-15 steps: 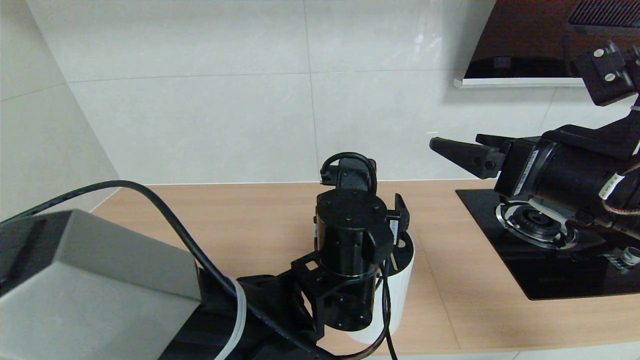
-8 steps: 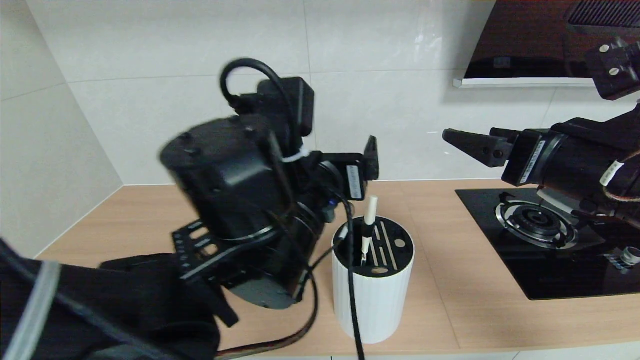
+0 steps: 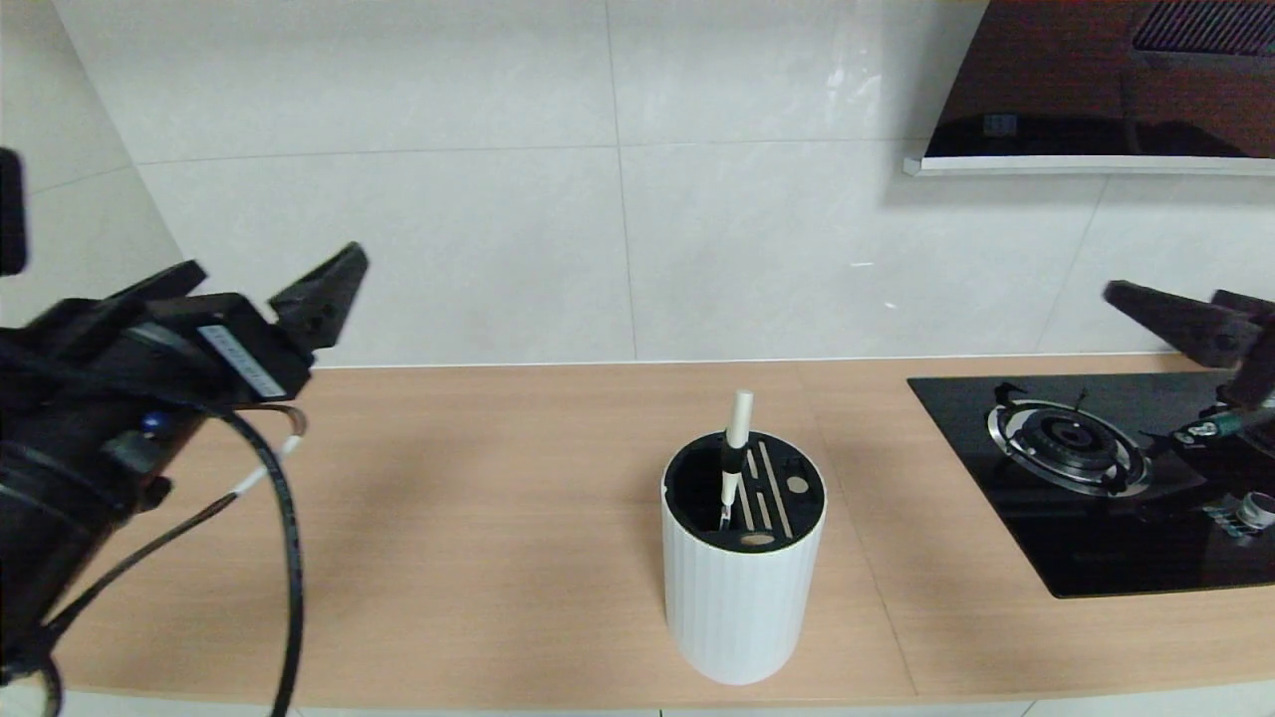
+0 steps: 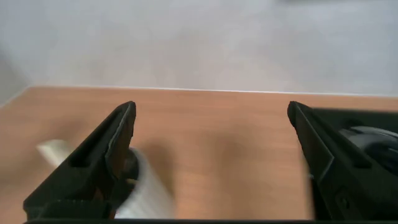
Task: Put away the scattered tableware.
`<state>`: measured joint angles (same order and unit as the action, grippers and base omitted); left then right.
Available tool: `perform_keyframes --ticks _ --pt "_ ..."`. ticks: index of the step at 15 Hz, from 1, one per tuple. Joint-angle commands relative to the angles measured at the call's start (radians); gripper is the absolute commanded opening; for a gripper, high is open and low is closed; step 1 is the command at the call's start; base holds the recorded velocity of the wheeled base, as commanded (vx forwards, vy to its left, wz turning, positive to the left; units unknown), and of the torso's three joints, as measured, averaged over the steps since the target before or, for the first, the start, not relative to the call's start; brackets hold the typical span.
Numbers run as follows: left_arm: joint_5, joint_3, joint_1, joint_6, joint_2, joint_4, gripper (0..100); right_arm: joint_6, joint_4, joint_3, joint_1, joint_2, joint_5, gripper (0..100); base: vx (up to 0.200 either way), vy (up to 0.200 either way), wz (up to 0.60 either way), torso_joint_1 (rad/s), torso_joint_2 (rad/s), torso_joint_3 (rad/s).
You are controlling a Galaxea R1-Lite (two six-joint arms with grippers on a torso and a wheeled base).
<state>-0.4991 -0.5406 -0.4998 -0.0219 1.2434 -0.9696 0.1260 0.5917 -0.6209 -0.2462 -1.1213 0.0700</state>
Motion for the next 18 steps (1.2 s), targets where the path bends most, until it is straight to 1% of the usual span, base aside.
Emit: perform_keyframes --ticks 1,2,3,4,5,6,7,8,9,10,11,12,13,14,15,16,17,18 --pt "0.001 0.108 0.106 -0.001 -0.266 0.074 100 0.003 -0.01 0.135 0.134 0.293 -0.013 100 0.0 0.0 0.0 0.0 0.0 0.0" --pt "0.001 0.14 0.106 -0.003 -0.387 0.172 100 0.001 -0.027 0.168 0.153 0.394 -0.018 100 0.0 0.0 0.0 0.0 0.0 0.0" --pt "0.001 0.153 0.107 -0.003 -0.507 0.304 100 0.0 -0.079 0.176 0.159 0.486 -0.013 100 0.0 0.0 0.0 0.0 0.0 0.0" --pt "0.002 0.151 0.118 0.0 -0.611 0.428 100 -0.002 -0.156 0.173 0.159 0.574 -0.01 100 0.0 0.0 0.0 0.0 0.0 0.0" --pt "0.011 0.143 0.155 0.002 -0.756 0.603 100 -0.005 -0.299 0.15 0.159 0.695 -0.01 100 0.0 0.0 0.0 0.0 0.0 0.0" --pt "0.024 0.136 0.167 0.0 -0.806 0.658 100 -0.006 -0.355 0.138 0.159 0.736 -0.01 100 0.0 0.0 0.0 0.0 0.0 0.0" --pt "0.097 0.114 0.236 0.0 -0.943 0.804 100 -0.006 -0.552 0.089 0.159 0.854 -0.012 100 0.0 0.0 0.0 0.0 0.0 0.0" --pt "0.148 0.113 0.267 0.002 -1.016 0.862 100 -0.006 -0.662 0.059 0.159 0.91 -0.012 100 0.0 0.0 0.0 0.0 0.0 0.0" --pt "0.183 0.117 0.297 0.0 -1.087 0.911 100 -0.012 -0.747 0.044 0.159 0.959 -0.012 100 0.0 0.0 0.0 0.0 0.0 0.0" --pt "0.2 0.122 0.328 -0.001 -1.147 0.96 100 -0.046 -0.796 0.043 0.16 1.0 -0.01 100 0.0 0.0 0.0 0.0 0.0 0.0" --pt "0.174 0.128 0.359 0.011 -1.148 0.97 100 -0.088 -0.831 0.055 0.179 1.035 -0.003 100 0.0 0.0 0.0 0.0 0.0 0.0" --pt "0.123 0.13 0.376 0.053 -1.147 0.947 100 -0.103 -0.845 0.072 0.237 1.071 -0.001 100 0.0 0.0 0.0 0.0 0.0 0.0" --pt "0.083 0.128 0.392 0.099 -1.147 0.928 100 -0.103 -0.846 0.095 0.257 1.111 0.001 100 0.0 0.0 0.0 0.0 0.0 0.0" --pt "0.082 0.134 0.437 0.114 -1.156 0.93 100 -0.111 -0.84 0.13 0.252 1.12 0.016 100 0.0 0.0 0.0 0.0 0.0 0.0" --pt "0.096 0.157 0.477 0.102 -1.2 0.947 100 -0.104 -0.837 0.142 0.252 1.12 0.06 100 0.0 0.0 0.0 0.0 0.0 0.0" --pt "0.136 0.194 0.497 0.062 -1.243 0.977 100 -0.103 -0.839 0.158 0.252 1.12 0.097 100 0.0 0.0 0.0 0.0 0.0 0.0" --pt "0.134 0.245 0.498 0.045 -1.243 0.974 100 -0.103 -0.837 0.196 0.252 1.12 0.103 100 0.0 0.0 0.0 0.0 0.0 0.0" --pt "0.129 0.315 0.498 0.048 -1.243 0.948 100 -0.106 -0.836 0.253 0.252 1.12 0.105 100 0.0 0.0 0.0 0.0 0.0 0.0"
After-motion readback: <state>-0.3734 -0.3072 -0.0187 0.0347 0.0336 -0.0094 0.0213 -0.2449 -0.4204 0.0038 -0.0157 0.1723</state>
